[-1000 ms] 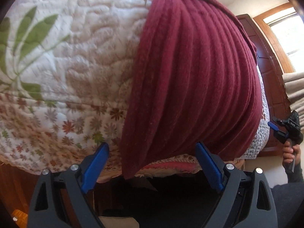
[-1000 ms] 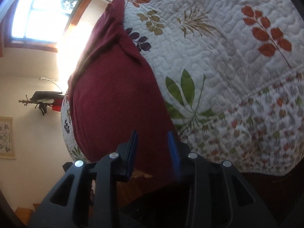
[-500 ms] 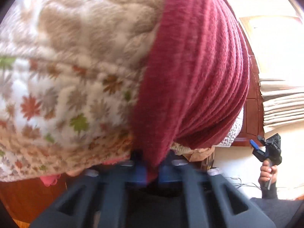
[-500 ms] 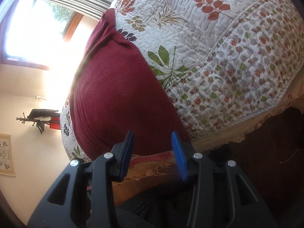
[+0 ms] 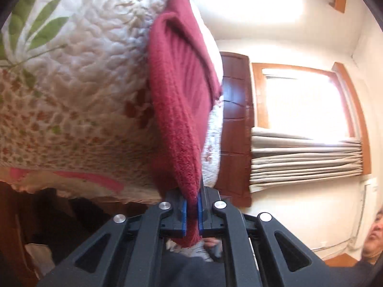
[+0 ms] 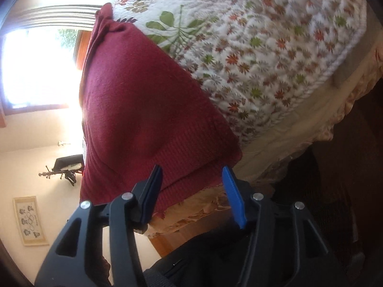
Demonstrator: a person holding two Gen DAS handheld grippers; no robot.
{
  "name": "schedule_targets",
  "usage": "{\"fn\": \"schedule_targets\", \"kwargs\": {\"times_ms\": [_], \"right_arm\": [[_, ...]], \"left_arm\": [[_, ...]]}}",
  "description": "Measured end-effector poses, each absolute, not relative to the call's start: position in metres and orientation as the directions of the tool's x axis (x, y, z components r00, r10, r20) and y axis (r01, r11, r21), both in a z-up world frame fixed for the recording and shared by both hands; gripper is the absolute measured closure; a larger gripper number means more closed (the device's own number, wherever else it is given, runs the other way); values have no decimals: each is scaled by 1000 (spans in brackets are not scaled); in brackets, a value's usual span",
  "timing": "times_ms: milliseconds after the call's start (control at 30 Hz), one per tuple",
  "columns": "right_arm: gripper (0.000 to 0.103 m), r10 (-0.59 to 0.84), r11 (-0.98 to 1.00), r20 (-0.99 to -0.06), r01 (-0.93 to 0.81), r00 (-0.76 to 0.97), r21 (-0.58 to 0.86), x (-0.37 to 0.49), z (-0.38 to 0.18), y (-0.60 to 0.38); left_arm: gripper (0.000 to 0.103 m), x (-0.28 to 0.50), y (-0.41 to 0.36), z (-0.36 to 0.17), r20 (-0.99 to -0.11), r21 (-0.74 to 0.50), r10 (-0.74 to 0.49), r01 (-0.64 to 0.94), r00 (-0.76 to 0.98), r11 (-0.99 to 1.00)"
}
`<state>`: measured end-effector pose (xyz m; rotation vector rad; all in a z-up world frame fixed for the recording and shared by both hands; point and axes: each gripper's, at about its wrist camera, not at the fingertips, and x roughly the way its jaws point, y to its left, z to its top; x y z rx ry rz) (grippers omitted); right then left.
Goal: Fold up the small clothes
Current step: 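Lift the sweater with both tools and fold it over onto itself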
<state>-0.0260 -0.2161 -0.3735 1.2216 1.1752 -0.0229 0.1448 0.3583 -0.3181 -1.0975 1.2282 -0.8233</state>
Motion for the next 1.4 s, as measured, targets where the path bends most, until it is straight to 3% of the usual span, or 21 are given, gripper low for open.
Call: {"fn": "schedule_targets", "kwargs": {"times_ms": [200,467,533,567,633,667,700,1033,1400], "right_arm": [[27,588,155,-588,636,556,756,-51,-426,-208],[23,601,-91,-405,563,689,822,-41,-466,-189],[26,591,-136,-376,548,713,825,-36,-474,-187],[34,584,-161,-360,539,727,827,-34,-477,-188],[55,574,-201,-329,519,750,831,-31,-479,-190],[76,574,-208,-318,510,754,835,-31,-477,-192],[86,569,-200,-319,504,758,840,-32,-472,-195],[92,528,50,-393,435,753,899,-42,-349,-213],[92,521,166,-370,334,769,928,-15,-257,-216]], "left_arm": [[97,144,335,-298,-239,-970,-952,-85,190,226],[97,152,322,-277,-252,-967,-953,-79,170,242],[97,153,323,-274,-253,-967,-954,-78,163,244],[97,153,323,-273,-252,-967,-954,-76,161,243],[97,152,325,-274,-256,-966,-953,-74,163,247],[97,152,326,-274,-259,-965,-951,-77,167,250],[98,150,329,-275,-262,-964,-950,-81,172,252],[98,109,364,-328,-236,-961,-934,-204,267,185],[98,109,367,-320,-78,-987,-926,-162,370,19]]}}
